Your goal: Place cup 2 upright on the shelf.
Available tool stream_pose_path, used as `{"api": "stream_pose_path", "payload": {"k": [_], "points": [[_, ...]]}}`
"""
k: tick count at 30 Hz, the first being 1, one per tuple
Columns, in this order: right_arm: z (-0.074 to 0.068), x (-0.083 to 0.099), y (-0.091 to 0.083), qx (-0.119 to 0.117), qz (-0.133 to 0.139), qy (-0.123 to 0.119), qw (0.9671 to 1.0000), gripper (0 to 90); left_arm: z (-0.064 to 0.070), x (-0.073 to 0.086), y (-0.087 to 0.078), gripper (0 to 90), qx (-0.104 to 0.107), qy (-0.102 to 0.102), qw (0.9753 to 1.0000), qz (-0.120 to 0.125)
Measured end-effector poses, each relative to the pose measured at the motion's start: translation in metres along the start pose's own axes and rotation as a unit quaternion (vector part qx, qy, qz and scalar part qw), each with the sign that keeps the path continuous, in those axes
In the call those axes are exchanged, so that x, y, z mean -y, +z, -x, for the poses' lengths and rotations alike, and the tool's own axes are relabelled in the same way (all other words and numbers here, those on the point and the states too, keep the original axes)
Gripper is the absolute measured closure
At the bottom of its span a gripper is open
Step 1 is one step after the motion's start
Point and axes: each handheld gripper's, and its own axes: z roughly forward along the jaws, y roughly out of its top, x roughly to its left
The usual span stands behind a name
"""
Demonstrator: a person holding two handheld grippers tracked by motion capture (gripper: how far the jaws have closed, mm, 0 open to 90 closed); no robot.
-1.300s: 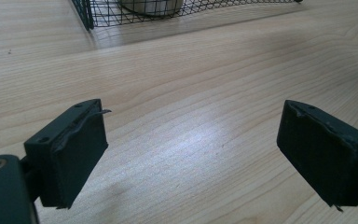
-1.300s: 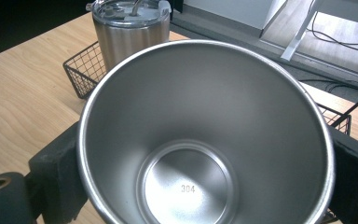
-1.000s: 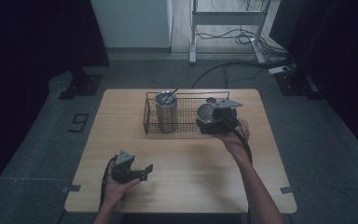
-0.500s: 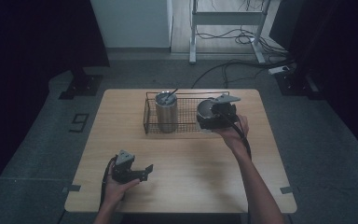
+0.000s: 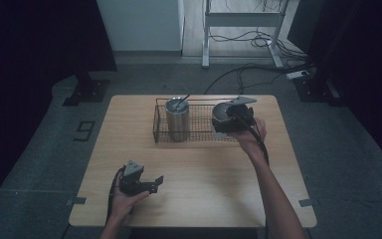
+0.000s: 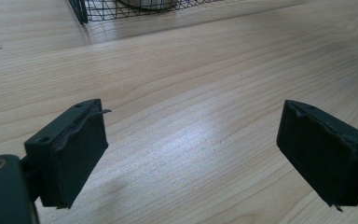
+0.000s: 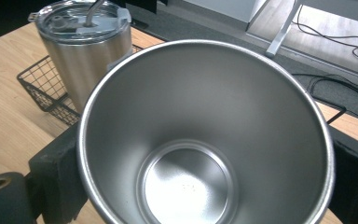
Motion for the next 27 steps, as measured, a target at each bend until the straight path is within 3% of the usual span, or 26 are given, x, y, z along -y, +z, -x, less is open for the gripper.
{"api": "stream_pose_path", "payload": {"k": [11,27], "points": [[0.01,0.0,0.01,0.004,-0.007,0.011,0.9999,6.6,0.0,0.0,0.001,8.5,0.002,0.001,1.0,-0.003],[0.019,-0.016,0.022,0.015,-0.009,0.012,0.9998,6.6,-0.001,0.001,0.0,8.5,0.001,-0.001,1.0,-0.002]]}}
